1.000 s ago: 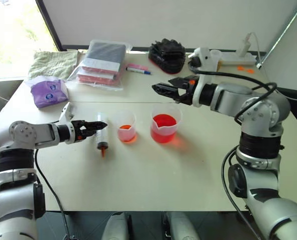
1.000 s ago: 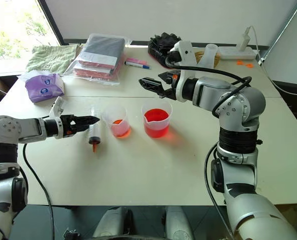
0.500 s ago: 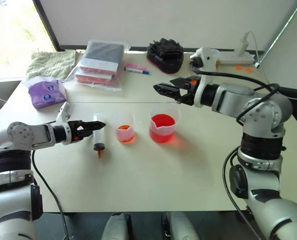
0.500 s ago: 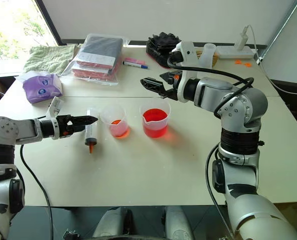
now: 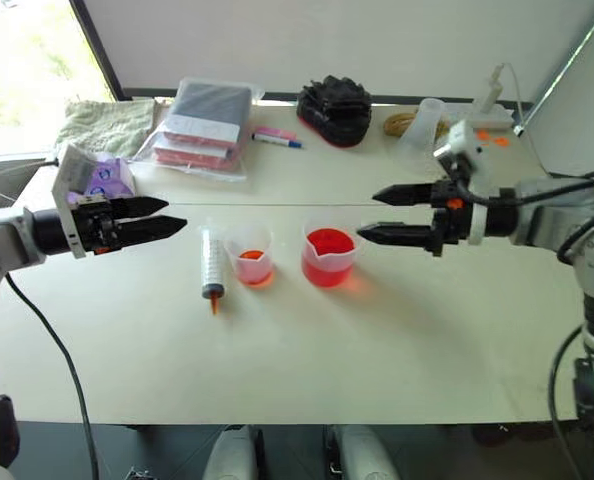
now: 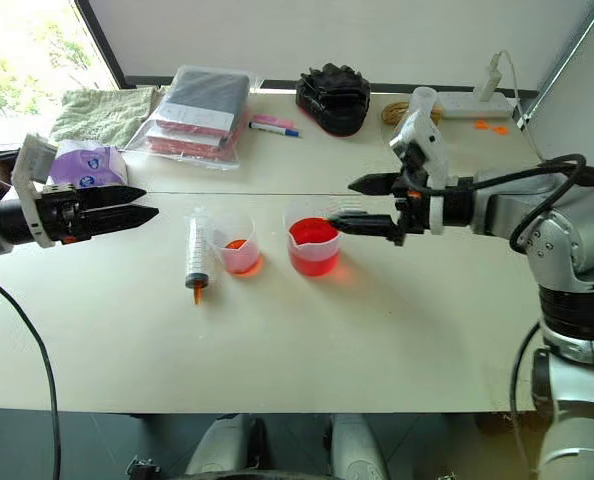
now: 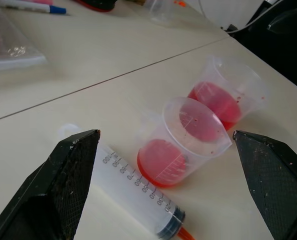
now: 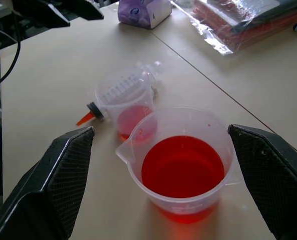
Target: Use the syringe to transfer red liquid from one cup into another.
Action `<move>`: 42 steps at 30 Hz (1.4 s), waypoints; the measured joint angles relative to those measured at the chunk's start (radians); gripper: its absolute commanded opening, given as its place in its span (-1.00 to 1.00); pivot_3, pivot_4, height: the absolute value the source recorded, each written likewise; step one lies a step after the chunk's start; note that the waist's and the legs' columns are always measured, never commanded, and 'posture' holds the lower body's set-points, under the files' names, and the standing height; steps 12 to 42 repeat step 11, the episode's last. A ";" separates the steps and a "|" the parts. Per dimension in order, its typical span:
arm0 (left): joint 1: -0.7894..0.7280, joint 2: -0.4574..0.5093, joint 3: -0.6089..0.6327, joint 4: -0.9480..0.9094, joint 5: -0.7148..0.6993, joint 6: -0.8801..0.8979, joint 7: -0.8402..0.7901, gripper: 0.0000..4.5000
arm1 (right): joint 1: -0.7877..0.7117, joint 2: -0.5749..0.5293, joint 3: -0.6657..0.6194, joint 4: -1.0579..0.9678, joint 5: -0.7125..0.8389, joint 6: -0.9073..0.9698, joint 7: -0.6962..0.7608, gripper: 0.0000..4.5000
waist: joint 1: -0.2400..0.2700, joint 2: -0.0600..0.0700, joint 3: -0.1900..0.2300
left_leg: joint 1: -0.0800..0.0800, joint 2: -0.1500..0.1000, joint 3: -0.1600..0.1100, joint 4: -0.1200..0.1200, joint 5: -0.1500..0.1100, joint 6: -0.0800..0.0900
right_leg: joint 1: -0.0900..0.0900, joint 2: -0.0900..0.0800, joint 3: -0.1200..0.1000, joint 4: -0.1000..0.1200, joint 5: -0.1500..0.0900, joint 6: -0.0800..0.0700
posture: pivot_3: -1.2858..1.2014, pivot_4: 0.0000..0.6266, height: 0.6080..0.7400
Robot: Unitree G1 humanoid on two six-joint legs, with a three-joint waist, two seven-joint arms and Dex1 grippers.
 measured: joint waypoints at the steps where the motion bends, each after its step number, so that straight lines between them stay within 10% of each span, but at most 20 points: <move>1: 0.018 0.016 0.002 -0.020 0.000 -0.014 -0.023 1.00 | 0.012 -0.040 0.031 0.009 -0.036 -0.059 0.051 1.00 | -0.002 0.000 0.000 | 0.000 0.000 0.001 0.000 0.000 0.000 | 0.000 0.000 0.000 0.000 0.000 0.000 | 0.03 -0.52 1.00; 11: 0.150 0.081 0.043 -0.105 0.010 -0.096 -0.124 1.00 | 0.027 -0.121 0.128 0.132 -0.216 -0.334 0.279 1.00 | 0.002 0.001 0.001 | 0.001 0.002 0.003 0.000 0.000 0.001 | 0.000 0.001 0.001 0.000 0.000 0.000 | 0.03 -0.52 1.00; 42: 0.150 0.081 0.043 -0.105 0.010 -0.096 -0.124 1.00 | 0.027 -0.121 0.128 0.132 -0.216 -0.334 0.279 1.00 | 0.002 0.001 0.001 | 0.001 0.002 0.003 0.000 0.000 0.001 | 0.000 0.001 0.001 0.000 0.000 0.000 | 0.03 -0.52 1.00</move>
